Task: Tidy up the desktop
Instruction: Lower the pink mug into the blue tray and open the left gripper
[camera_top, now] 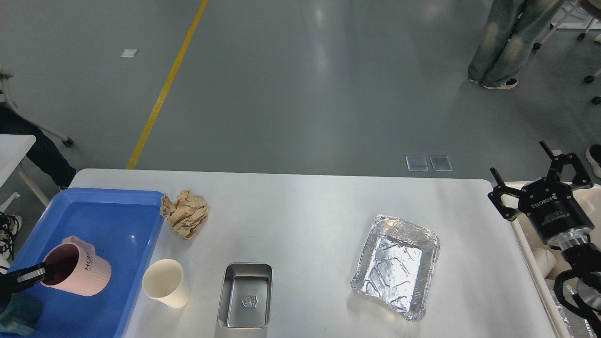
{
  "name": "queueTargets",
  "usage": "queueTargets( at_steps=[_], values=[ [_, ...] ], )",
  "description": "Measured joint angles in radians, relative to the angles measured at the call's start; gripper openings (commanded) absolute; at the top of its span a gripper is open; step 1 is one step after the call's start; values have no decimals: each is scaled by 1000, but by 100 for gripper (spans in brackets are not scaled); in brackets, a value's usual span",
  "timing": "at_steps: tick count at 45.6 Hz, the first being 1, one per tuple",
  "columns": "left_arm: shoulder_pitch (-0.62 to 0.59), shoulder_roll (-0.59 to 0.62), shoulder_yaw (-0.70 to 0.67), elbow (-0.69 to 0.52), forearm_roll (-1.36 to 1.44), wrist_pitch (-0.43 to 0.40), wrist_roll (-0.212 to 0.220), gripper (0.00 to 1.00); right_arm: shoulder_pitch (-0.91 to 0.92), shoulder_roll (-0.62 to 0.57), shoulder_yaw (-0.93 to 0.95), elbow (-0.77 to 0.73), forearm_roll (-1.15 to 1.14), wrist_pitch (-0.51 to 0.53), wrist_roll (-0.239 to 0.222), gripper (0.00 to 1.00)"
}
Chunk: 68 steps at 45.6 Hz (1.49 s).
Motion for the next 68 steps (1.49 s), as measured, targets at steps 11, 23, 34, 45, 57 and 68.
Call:
queueTargets(
  at_steps=[11,23,34,45,57,68],
  values=[
    [29,-1,0,6,24,7,0,1,0,0,0,0,0,0,0,100],
    [33,-11,8,10,58,12,1,5,0,0,0,0,0,0,0,100],
    [34,-19,19,10,58,12,-7,56,0,0,0,0,0,0,0,100],
    [33,-47,20,8,58,21,-20,97,0,-3,0,0,0,0,0,100],
    [47,-53,-7,-9,58,64,-194,97,0,-7,0,6,0,-1,0,100],
    [55,-78,-100,-55,55,150,-269,97,0,-13,0,6,0,-2,0,100]
  ],
)
